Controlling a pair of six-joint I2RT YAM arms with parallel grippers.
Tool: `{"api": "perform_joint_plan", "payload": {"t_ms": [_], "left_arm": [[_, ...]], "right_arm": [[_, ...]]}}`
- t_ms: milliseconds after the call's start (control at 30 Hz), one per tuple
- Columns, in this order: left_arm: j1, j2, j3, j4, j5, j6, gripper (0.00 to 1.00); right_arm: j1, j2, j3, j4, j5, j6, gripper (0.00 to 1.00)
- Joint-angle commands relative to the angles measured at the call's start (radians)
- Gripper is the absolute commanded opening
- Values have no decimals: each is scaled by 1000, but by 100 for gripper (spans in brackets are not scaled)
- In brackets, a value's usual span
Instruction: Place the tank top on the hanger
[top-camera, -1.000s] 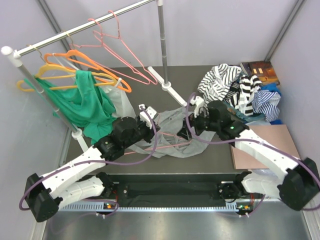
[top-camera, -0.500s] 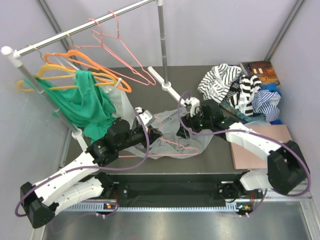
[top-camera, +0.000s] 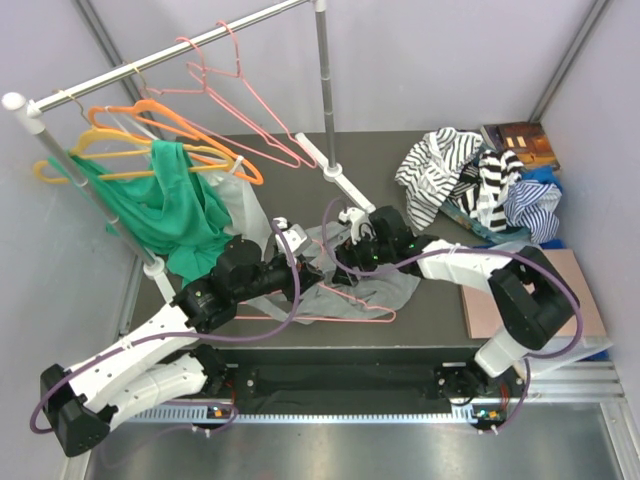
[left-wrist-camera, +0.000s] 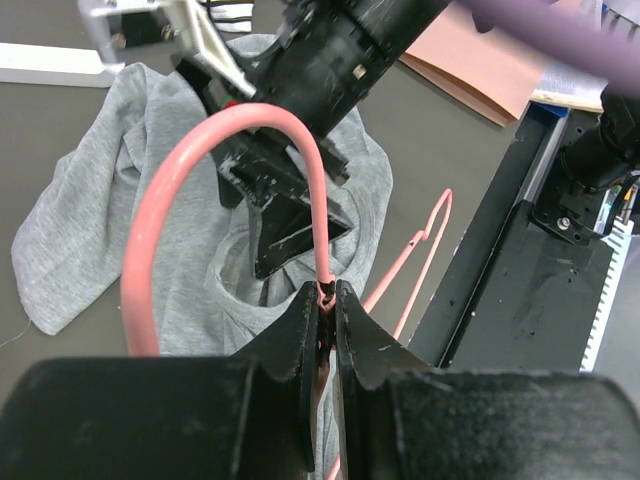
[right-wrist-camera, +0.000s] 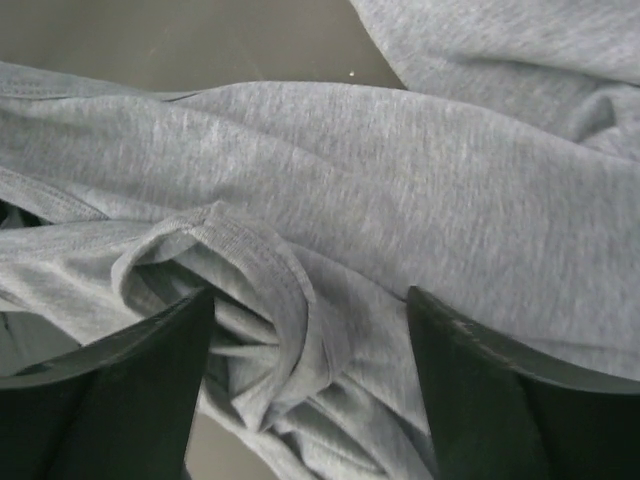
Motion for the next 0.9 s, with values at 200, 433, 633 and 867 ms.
{"api": "perform_joint_plan", "payload": {"t_ms": [200,433,633,867], "left_arm": [[-3,-46,33,13,-35,-8,0],[-3,-79,31,14,-49,-8,0],[-2,-123,54,51,-138,-44,0],[-2,-146,100,174,-244,-104,0]], "right_arm": [[24,-31,-13,205,64,57,6],[9,-311,-154,141,364,89,0],[7,-598,-275,15,601,98,0],[7,-824,-349,-155,679,130,0]]}}
